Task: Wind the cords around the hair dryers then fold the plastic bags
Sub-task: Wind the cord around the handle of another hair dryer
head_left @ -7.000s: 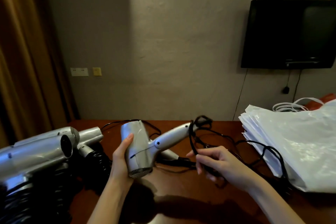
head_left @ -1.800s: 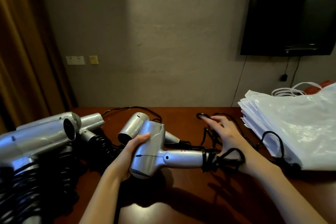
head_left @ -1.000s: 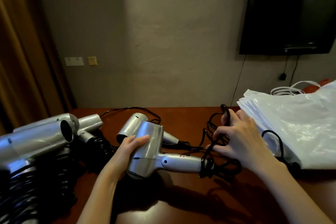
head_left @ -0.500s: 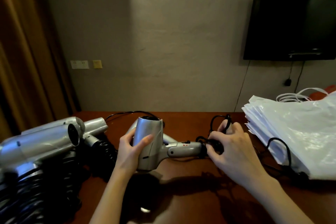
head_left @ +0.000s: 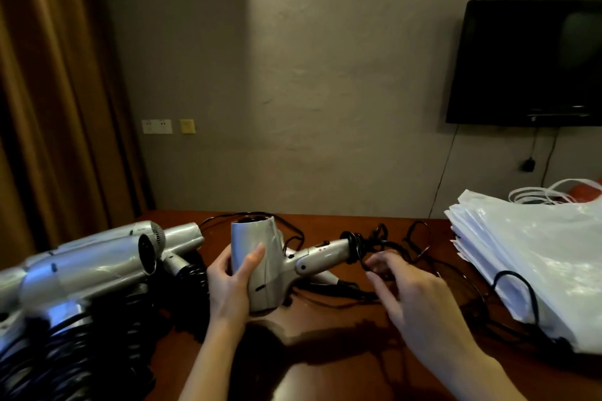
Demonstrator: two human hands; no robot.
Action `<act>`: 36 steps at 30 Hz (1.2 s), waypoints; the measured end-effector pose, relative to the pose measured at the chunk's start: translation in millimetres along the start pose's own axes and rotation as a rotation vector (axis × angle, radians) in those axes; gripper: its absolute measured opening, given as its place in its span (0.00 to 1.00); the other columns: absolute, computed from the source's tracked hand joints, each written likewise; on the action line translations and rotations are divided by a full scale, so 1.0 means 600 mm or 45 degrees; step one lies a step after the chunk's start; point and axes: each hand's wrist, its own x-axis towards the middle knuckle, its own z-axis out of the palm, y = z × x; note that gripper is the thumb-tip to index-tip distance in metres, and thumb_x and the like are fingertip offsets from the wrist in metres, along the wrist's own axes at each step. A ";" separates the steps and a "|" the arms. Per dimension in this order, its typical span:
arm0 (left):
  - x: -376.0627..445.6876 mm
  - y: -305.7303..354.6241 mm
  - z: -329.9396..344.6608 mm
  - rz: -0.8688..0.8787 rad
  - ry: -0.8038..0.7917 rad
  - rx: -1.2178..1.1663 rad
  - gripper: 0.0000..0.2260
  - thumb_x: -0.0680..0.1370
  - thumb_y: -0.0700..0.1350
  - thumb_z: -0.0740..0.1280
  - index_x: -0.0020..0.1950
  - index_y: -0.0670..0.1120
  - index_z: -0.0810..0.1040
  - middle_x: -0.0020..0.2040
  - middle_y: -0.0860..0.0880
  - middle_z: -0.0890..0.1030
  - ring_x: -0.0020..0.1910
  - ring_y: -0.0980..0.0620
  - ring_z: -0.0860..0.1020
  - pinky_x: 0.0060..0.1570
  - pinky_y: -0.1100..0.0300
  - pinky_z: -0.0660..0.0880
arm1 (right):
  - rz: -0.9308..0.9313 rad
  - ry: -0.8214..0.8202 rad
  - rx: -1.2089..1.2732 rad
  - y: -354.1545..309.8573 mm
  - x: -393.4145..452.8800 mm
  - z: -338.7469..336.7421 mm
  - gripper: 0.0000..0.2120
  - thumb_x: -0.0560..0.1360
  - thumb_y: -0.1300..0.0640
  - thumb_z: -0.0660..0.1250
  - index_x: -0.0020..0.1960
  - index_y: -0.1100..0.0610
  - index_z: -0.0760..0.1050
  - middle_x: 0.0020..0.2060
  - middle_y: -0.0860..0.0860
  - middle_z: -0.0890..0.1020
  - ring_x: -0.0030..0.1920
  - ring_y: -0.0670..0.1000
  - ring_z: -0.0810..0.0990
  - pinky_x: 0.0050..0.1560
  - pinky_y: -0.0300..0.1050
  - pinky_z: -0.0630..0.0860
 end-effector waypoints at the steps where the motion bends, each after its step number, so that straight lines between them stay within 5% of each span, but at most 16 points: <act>1: -0.002 -0.001 0.005 -0.008 0.004 -0.008 0.28 0.55 0.65 0.71 0.50 0.53 0.78 0.48 0.44 0.82 0.47 0.43 0.81 0.39 0.50 0.79 | 0.166 -0.082 0.195 -0.006 0.001 0.000 0.11 0.74 0.59 0.70 0.54 0.47 0.73 0.43 0.42 0.82 0.29 0.40 0.79 0.35 0.29 0.75; 5: 0.000 -0.009 0.013 -0.074 0.066 -0.099 0.29 0.55 0.64 0.72 0.50 0.49 0.80 0.46 0.42 0.83 0.45 0.40 0.82 0.40 0.48 0.80 | 0.654 -0.198 0.946 0.003 0.006 0.002 0.11 0.79 0.59 0.62 0.61 0.50 0.70 0.46 0.48 0.85 0.24 0.53 0.79 0.22 0.37 0.72; 10: 0.001 -0.008 0.014 -0.091 0.077 -0.186 0.30 0.55 0.62 0.73 0.50 0.45 0.81 0.41 0.42 0.84 0.39 0.43 0.83 0.36 0.50 0.79 | 0.956 -0.348 1.405 -0.005 0.013 -0.004 0.17 0.79 0.57 0.62 0.65 0.54 0.62 0.47 0.50 0.86 0.22 0.48 0.75 0.18 0.35 0.64; 16: 0.000 -0.011 0.014 -0.110 0.058 -0.166 0.30 0.55 0.62 0.74 0.50 0.44 0.81 0.44 0.39 0.84 0.41 0.39 0.82 0.43 0.40 0.79 | 0.854 -0.420 1.067 0.034 0.019 -0.006 0.16 0.79 0.58 0.63 0.64 0.59 0.63 0.44 0.49 0.86 0.21 0.47 0.71 0.25 0.34 0.68; 22: -0.002 -0.009 0.020 -0.126 0.022 -0.117 0.31 0.54 0.62 0.73 0.49 0.45 0.80 0.45 0.38 0.83 0.43 0.37 0.81 0.45 0.39 0.79 | 0.817 -0.607 1.191 0.054 0.022 -0.025 0.09 0.81 0.58 0.58 0.57 0.63 0.69 0.46 0.58 0.86 0.19 0.44 0.65 0.21 0.33 0.62; 24: -0.005 -0.008 0.023 -0.123 -0.004 -0.103 0.31 0.53 0.63 0.72 0.50 0.46 0.79 0.45 0.40 0.83 0.43 0.39 0.82 0.40 0.45 0.80 | 0.688 -0.603 1.008 0.057 0.020 -0.028 0.07 0.79 0.59 0.62 0.52 0.62 0.75 0.42 0.54 0.86 0.20 0.42 0.70 0.25 0.33 0.66; 26: -0.006 -0.009 0.024 -0.125 -0.024 -0.094 0.33 0.53 0.63 0.72 0.52 0.47 0.79 0.45 0.42 0.83 0.44 0.40 0.82 0.38 0.49 0.78 | 0.550 -0.502 0.605 0.064 0.016 -0.030 0.05 0.76 0.54 0.68 0.44 0.49 0.82 0.40 0.42 0.86 0.33 0.39 0.80 0.39 0.34 0.73; 29: -0.007 -0.010 0.023 -0.086 -0.045 -0.041 0.35 0.54 0.63 0.72 0.55 0.45 0.79 0.44 0.45 0.84 0.42 0.44 0.83 0.36 0.54 0.78 | 0.366 -0.433 0.101 0.063 0.010 -0.032 0.05 0.73 0.44 0.69 0.39 0.37 0.79 0.39 0.32 0.82 0.47 0.35 0.79 0.52 0.36 0.74; 36: -0.004 -0.010 0.019 -0.064 -0.080 0.001 0.30 0.55 0.63 0.73 0.50 0.46 0.82 0.39 0.48 0.85 0.37 0.49 0.84 0.33 0.57 0.78 | 0.360 -0.438 -0.309 0.017 0.012 -0.037 0.16 0.72 0.36 0.66 0.49 0.43 0.64 0.39 0.41 0.79 0.42 0.40 0.78 0.40 0.34 0.72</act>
